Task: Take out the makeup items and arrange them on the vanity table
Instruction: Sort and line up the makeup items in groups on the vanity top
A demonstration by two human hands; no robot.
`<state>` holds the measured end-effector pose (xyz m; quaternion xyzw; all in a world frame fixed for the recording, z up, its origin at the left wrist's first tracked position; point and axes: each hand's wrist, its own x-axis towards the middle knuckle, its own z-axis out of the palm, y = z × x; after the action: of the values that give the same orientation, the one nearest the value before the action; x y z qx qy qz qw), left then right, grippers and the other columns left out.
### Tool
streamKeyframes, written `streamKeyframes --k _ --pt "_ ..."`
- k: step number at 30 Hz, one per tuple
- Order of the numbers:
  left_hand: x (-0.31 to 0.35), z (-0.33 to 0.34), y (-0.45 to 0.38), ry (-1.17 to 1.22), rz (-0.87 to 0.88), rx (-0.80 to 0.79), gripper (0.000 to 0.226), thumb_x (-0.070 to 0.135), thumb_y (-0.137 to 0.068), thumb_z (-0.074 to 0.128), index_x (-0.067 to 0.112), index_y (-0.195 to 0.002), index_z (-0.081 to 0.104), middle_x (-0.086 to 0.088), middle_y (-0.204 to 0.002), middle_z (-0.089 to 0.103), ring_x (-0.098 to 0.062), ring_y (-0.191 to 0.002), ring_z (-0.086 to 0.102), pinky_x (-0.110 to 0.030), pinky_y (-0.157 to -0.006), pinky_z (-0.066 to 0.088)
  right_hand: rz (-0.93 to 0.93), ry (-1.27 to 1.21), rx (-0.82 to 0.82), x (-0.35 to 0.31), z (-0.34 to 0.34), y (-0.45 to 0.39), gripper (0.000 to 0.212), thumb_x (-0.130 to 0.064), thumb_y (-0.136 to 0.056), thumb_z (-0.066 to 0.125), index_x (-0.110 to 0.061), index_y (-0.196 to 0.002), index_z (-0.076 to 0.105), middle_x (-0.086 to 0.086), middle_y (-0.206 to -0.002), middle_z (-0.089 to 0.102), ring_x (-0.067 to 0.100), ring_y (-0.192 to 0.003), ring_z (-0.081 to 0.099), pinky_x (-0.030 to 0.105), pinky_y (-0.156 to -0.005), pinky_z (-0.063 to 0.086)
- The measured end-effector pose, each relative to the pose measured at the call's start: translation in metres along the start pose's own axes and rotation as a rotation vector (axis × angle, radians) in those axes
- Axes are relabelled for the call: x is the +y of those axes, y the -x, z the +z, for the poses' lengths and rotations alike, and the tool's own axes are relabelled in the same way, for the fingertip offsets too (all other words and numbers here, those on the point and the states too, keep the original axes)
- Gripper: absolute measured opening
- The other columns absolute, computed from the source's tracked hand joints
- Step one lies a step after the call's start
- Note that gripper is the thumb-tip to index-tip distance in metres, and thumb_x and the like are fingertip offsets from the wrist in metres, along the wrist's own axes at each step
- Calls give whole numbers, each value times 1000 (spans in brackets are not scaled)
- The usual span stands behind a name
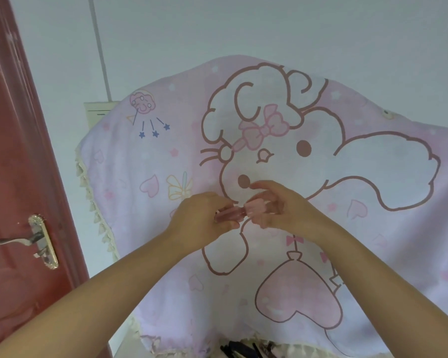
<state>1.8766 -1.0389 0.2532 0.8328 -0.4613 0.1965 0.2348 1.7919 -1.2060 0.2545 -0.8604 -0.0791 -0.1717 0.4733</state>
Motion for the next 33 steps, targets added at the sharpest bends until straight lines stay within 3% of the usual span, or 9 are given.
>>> streamKeyframes --k 2,4,7,11,16,22,26,29,33 --pt "-2 4 2 -7 -6 -20 17 37 -79 63 21 -84 67 15 -63 41 -8 -69 47 -11 -57 30 78 14 -17 3 3 -2 8 -30 -84 58 -28 -91 59 -4 -78 65 8 -57 64 18 -55 53" --pt "-4 7 4 -21 -10 -36 18 38 -79 63 21 -85 66 14 -64 44 -9 -70 48 -17 -59 32 86 34 -25 7 5 -3 16 -32 -84 57 -18 -81 64 -7 -61 64 7 -49 60 18 -50 51" --pt "-8 13 8 -8 -21 -44 19 39 -79 64 22 -86 67 11 -71 50 -8 -71 49 -20 -64 37 66 12 -25 15 9 -4 14 -28 -83 61 -18 -76 66 -8 -55 63 6 -47 59 15 -48 48" --pt "-15 25 15 92 -77 -84 15 34 -76 68 22 -84 69 15 -67 51 1 -61 48 -11 -61 37 23 -44 -75 33 16 -4 9 -13 -85 60 -22 -82 63 -12 -60 62 4 -55 60 17 -56 50" --pt "-29 50 37 245 -194 -190 13 26 -74 72 16 -81 72 11 -69 61 3 -58 51 -20 -64 44 50 -67 -177 62 35 -2 31 2 -82 59 -29 -86 60 -11 -70 61 -3 -60 59 15 -61 49" --pt "-61 88 79 313 -443 -259 17 29 -74 72 17 -86 70 12 -77 62 2 -63 54 -10 -64 44 113 -44 -312 93 83 -2 16 -14 -83 61 -28 -89 60 -10 -73 62 -1 -64 59 18 -68 51" --pt "-93 109 106 333 -554 -425 22 26 -75 71 14 -95 69 7 -84 65 3 -62 52 1 -59 39 107 114 -339 114 130 -5 20 -16 -86 55 -13 -104 64 -7 -85 63 9 -81 61 14 -74 49" --pt "-124 118 118 387 -614 -542 20 22 -75 69 18 -94 69 8 -85 65 4 -63 54 -2 -55 40 108 186 -359 126 164 -14 20 -13 -87 55 -8 -104 65 4 -97 66 18 -90 62 21 -79 48" --pt "-166 124 135 427 -625 -639 17 19 -76 68 16 -93 70 4 -88 67 1 -69 55 -10 -67 44 206 166 -388 143 208 -28 21 -8 -84 58 -8 -104 65 2 -94 65 19 -87 62 17 -77 48"
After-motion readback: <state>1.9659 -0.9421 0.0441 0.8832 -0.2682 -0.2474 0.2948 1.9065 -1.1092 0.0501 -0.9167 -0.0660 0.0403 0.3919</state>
